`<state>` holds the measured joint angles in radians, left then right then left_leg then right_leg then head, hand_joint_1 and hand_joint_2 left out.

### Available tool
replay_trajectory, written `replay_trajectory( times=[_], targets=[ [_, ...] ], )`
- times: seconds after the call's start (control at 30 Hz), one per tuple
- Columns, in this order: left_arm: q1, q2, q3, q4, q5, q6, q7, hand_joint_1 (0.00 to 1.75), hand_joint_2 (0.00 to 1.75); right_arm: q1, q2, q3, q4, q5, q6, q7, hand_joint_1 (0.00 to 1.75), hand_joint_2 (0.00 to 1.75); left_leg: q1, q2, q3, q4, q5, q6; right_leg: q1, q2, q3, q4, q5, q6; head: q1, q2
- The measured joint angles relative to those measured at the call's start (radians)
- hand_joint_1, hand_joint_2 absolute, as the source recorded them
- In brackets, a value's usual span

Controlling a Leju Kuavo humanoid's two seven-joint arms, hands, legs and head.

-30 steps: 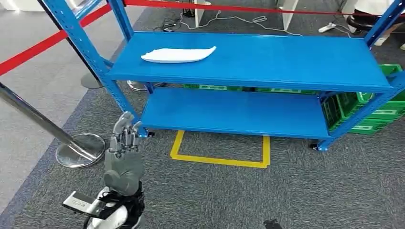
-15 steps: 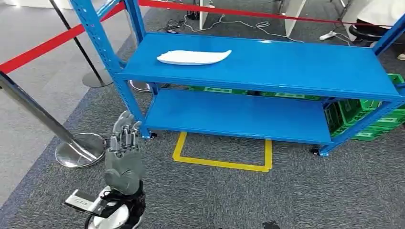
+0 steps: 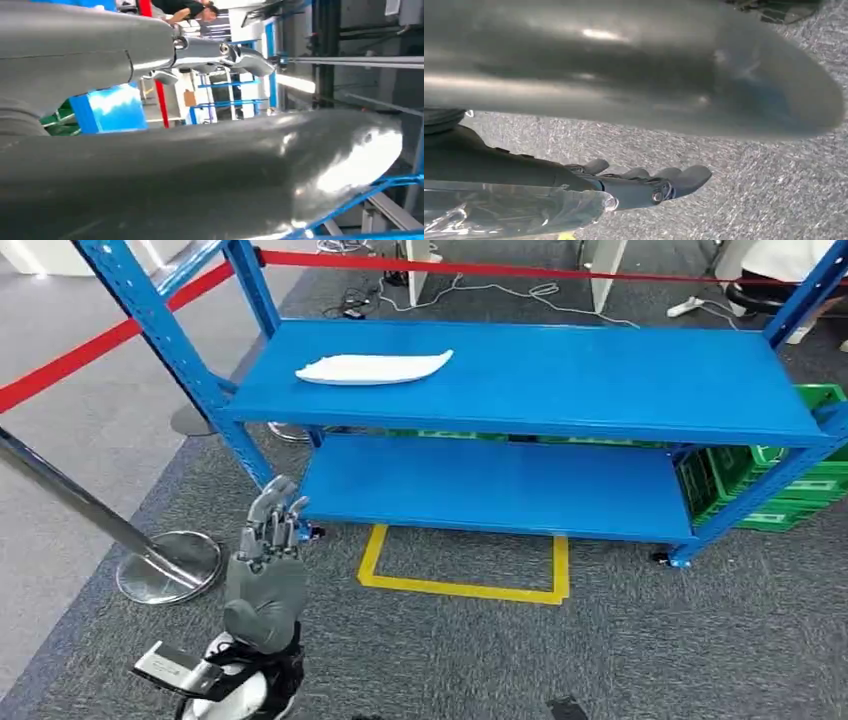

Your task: Take the parts from the cabinet and place them on the table.

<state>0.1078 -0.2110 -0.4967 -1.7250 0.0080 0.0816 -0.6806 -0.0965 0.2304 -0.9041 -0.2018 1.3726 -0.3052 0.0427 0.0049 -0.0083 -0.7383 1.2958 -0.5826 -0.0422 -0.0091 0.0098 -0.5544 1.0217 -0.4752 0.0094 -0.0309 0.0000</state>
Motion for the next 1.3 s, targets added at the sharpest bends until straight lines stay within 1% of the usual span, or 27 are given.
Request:
replay_trajectory(
  times=[0.03, 0.1, 0.13, 0.17, 0.27, 0.33, 0.37, 0.43, 0.47, 0.5, 0.53, 0.6, 0.63, 0.67, 0.77, 0.83, 0.87, 0.93, 0.97, 1.0, 1.03, 1.07, 1.1, 1.13, 1.17, 1.23, 1.3],
  targets=[
    [0.000, 0.000, 0.002, 0.000, 0.000, 0.000, 0.000, 0.00, 0.00, 0.001, 0.000, 0.000, 0.000, 0.000, 0.000, 0.000, 0.00, 0.00, 0.000, 0.000, 0.012, -0.045, 0.050, 0.003, 0.001, 0.002, 0.006, 0.000, -0.006, 0.001, 0.000, 0.000],
    [-0.001, 0.000, 0.002, 0.000, 0.000, 0.001, 0.000, 0.00, 0.00, 0.000, 0.000, 0.000, 0.000, 0.000, 0.000, 0.000, 0.00, 0.00, -0.002, 0.000, 0.077, -0.206, 0.160, 0.013, 0.000, 0.006, 0.023, 0.000, -0.019, 0.007, 0.000, 0.000],
    [-0.001, 0.000, 0.002, 0.001, 0.000, 0.003, 0.000, 0.00, 0.00, 0.000, 0.000, 0.000, 0.000, 0.000, 0.000, 0.000, 0.00, 0.00, -0.004, 0.000, 0.101, -0.268, 0.188, 0.020, 0.003, 0.006, 0.019, 0.000, -0.026, 0.013, -0.001, 0.000],
    [-0.001, -0.002, 0.002, 0.001, 0.000, 0.003, 0.000, 0.00, 0.00, -0.002, 0.000, 0.000, 0.000, 0.000, 0.001, 0.000, 0.00, 0.00, -0.003, 0.000, 0.108, -0.287, 0.180, 0.024, 0.010, 0.009, 0.025, 0.008, -0.036, 0.019, -0.002, 0.000],
    [-0.001, -0.002, 0.004, 0.002, 0.001, 0.003, 0.000, 0.00, 0.00, -0.002, 0.000, 0.000, 0.000, -0.001, 0.001, 0.000, 0.00, 0.00, -0.006, -0.003, 0.109, -0.286, 0.173, 0.038, 0.007, 0.005, 0.030, -0.008, -0.041, 0.034, 0.001, 0.000],
    [-0.002, -0.005, 0.004, 0.002, 0.001, 0.002, 0.000, 0.00, 0.00, -0.003, 0.000, 0.001, 0.000, -0.001, 0.001, 0.000, 0.00, 0.00, 0.002, -0.002, 0.117, -0.294, 0.172, 0.048, 0.007, -0.001, 0.024, 0.020, -0.064, 0.046, 0.005, 0.000],
    [-0.002, -0.008, 0.004, 0.002, 0.001, 0.002, 0.000, 0.00, 0.00, -0.004, 0.000, 0.001, 0.000, -0.001, 0.001, 0.000, 0.00, 0.00, 0.003, -0.001, 0.118, -0.293, 0.169, 0.052, 0.006, -0.001, -0.007, 0.083, -0.100, 0.049, 0.008, 0.000],
    [-0.002, -0.008, 0.005, 0.004, 0.001, 0.002, 0.000, 0.00, 0.00, -0.003, 0.000, 0.001, 0.000, -0.001, 0.001, 0.000, 0.00, 0.00, 0.003, -0.001, 0.119, -0.293, 0.166, 0.056, 0.004, -0.001, -0.097, 0.248, -0.168, 0.055, 0.008, 0.000],
    [-0.001, -0.008, 0.006, 0.006, 0.002, 0.002, 0.000, 0.00, 0.00, -0.001, 0.000, 0.001, 0.000, -0.001, 0.001, 0.000, 0.00, 0.00, 0.003, -0.002, 0.120, -0.293, 0.164, 0.056, 0.003, -0.002, -0.134, 0.304, -0.177, 0.057, 0.008, 0.000],
    [-0.001, -0.008, 0.006, 0.008, 0.011, -0.001, 0.000, 0.00, 0.00, 0.000, 0.000, 0.001, 0.000, -0.002, 0.002, -0.001, 0.00, 0.00, 0.003, -0.003, 0.123, -0.293, 0.162, 0.056, 0.002, -0.002, -0.144, 0.304, -0.158, 0.059, 0.008, 0.000],
    [0.000, -0.008, 0.006, 0.008, 0.016, -0.003, 0.000, 0.00, 0.00, 0.000, 0.000, 0.001, 0.000, -0.002, 0.002, -0.001, 0.00, 0.00, 0.004, -0.004, 0.127, -0.293, 0.160, 0.053, 0.000, -0.002, -0.133, 0.264, -0.119, 0.059, 0.009, 0.000],
    [0.000, -0.008, 0.006, 0.009, 0.023, -0.006, 0.000, 0.00, 0.00, -0.002, 0.000, 0.001, 0.000, -0.003, 0.002, -0.002, 0.00, 0.00, 0.008, -0.006, 0.139, -0.293, 0.153, 0.044, -0.004, -0.003, -0.061, 0.090, -0.012, 0.061, 0.009, 0.000],
    [0.000, -0.008, 0.006, 0.009, 0.027, -0.008, 0.000, 0.00, 0.00, -0.002, 0.000, 0.001, 0.000, -0.003, 0.003, -0.002, 0.00, 0.00, 0.005, -0.006, 0.143, -0.292, 0.149, 0.037, -0.008, -0.005, -0.033, 0.020, 0.010, 0.065, 0.009, 0.000],
    [-0.001, -0.008, 0.007, 0.009, 0.030, -0.008, 0.000, 0.00, 0.00, -0.004, 0.001, 0.001, 0.000, -0.003, 0.005, -0.003, 0.00, 0.00, 0.000, -0.007, 0.141, -0.285, 0.145, 0.031, -0.005, 0.004, -0.023, 0.009, 0.005, 0.055, 0.013, 0.000],
    [0.000, -0.009, 0.007, 0.010, 0.031, -0.012, 0.000, 0.00, 0.00, -0.001, 0.001, 0.001, 0.000, -0.004, 0.005, -0.003, 0.00, 0.00, 0.004, -0.007, 0.142, -0.295, 0.155, 0.016, 0.002, 0.006, -0.031, 0.016, 0.008, 0.031, 0.008, 0.000],
    [-0.001, -0.010, 0.007, 0.010, 0.031, -0.012, 0.000, 0.00, 0.00, -0.002, 0.001, 0.001, 0.000, -0.004, 0.005, -0.003, 0.00, 0.00, 0.005, -0.003, 0.136, -0.281, 0.135, 0.006, -0.004, 0.005, -0.028, 0.010, 0.015, 0.016, 0.006, 0.000],
    [-0.002, -0.010, 0.007, 0.010, 0.031, -0.012, 0.000, 0.00, 0.00, -0.003, 0.001, 0.001, 0.000, -0.004, 0.005, -0.003, 0.00, 0.00, 0.004, -0.002, 0.114, -0.231, 0.101, 0.002, -0.004, 0.005, -0.029, 0.010, 0.014, 0.009, 0.001, 0.000],
    [0.000, -0.009, 0.008, 0.011, 0.031, -0.010, 0.000, 0.00, 0.00, -0.001, 0.001, 0.001, 0.000, -0.004, 0.005, -0.003, 0.00, 0.00, 0.004, -0.002, 0.040, -0.075, 0.025, -0.001, -0.002, 0.001, -0.030, 0.010, 0.013, 0.005, 0.000, 0.000],
    [0.001, -0.008, 0.008, 0.011, 0.031, -0.006, 0.000, 0.00, 0.00, 0.000, 0.000, 0.001, 0.000, -0.004, 0.005, -0.002, 0.00, 0.00, 0.004, -0.002, 0.007, -0.007, 0.004, -0.002, -0.002, 0.000, -0.030, 0.010, 0.013, 0.005, 0.000, 0.000],
    [0.002, -0.008, 0.009, 0.011, 0.031, -0.003, 0.000, 0.00, 0.00, 0.001, 0.000, 0.001, 0.000, -0.003, 0.005, -0.002, 0.00, 0.00, 0.004, -0.002, -0.003, 0.011, 0.010, -0.001, -0.001, 0.000, -0.030, 0.010, 0.013, 0.004, 0.001, 0.000],
    [0.003, -0.009, 0.009, 0.011, 0.031, -0.003, 0.000, 0.00, 0.00, 0.001, 0.000, 0.001, 0.000, -0.003, 0.005, -0.002, 0.00, 0.00, 0.004, -0.002, 0.009, -0.013, 0.036, 0.002, -0.001, 0.001, -0.029, 0.010, 0.013, 0.005, 0.000, 0.000],
    [0.003, -0.009, 0.010, 0.011, 0.031, -0.003, 0.000, 0.00, 0.00, 0.001, 0.000, 0.001, 0.000, -0.003, 0.005, -0.002, 0.00, 0.00, 0.004, -0.002, 0.040, -0.075, 0.078, 0.006, -0.001, 0.002, -0.028, 0.010, 0.013, 0.005, 0.000, 0.000],
    [0.003, -0.010, 0.010, 0.010, 0.031, -0.004, 0.000, 0.00, 0.00, 0.001, 0.000, 0.001, 0.000, -0.003, 0.005, -0.002, 0.00, 0.00, 0.004, -0.002, 0.083, -0.156, 0.120, 0.010, -0.001, 0.003, -0.026, 0.010, 0.012, 0.005, 0.000, 0.000],
    [0.003, -0.011, 0.010, 0.008, 0.031, -0.005, 0.000, 0.00, 0.00, 0.001, 0.000, 0.001, 0.000, -0.003, 0.005, -0.002, 0.00, 0.00, 0.004, -0.001, 0.124, -0.232, 0.149, 0.015, -0.001, 0.004, -0.024, 0.010, 0.011, 0.008, 0.000, 0.000],
    [0.002, -0.011, 0.010, 0.006, 0.031, -0.005, 0.000, 0.00, 0.00, 0.000, 0.000, 0.001, 0.000, -0.003, 0.005, -0.003, 0.00, 0.00, 0.001, -0.001, 0.148, -0.282, 0.144, 0.017, 0.008, 0.004, -0.028, 0.017, 0.007, 0.017, -0.001, 0.000],
    [0.003, -0.013, 0.012, 0.006, 0.031, -0.005, 0.000, 0.00, 0.00, 0.001, 0.000, 0.001, 0.000, -0.002, 0.005, -0.002, 0.00, 0.00, 0.001, -0.004, 0.145, -0.289, 0.139, 0.023, 0.006, 0.003, -0.030, 0.010, 0.012, 0.027, 0.002, 0.000],
    [0.005, -0.014, 0.016, 0.006, 0.031, -0.005, 0.000, 0.00, 0.00, 0.001, 0.000, 0.001, 0.000, -0.002, 0.005, -0.002, 0.00, 0.00, 0.002, -0.005, 0.147, -0.295, 0.143, 0.036, 0.003, 0.003, -0.026, 0.004, 0.012, 0.040, 0.001, 0.000]
  ],
)
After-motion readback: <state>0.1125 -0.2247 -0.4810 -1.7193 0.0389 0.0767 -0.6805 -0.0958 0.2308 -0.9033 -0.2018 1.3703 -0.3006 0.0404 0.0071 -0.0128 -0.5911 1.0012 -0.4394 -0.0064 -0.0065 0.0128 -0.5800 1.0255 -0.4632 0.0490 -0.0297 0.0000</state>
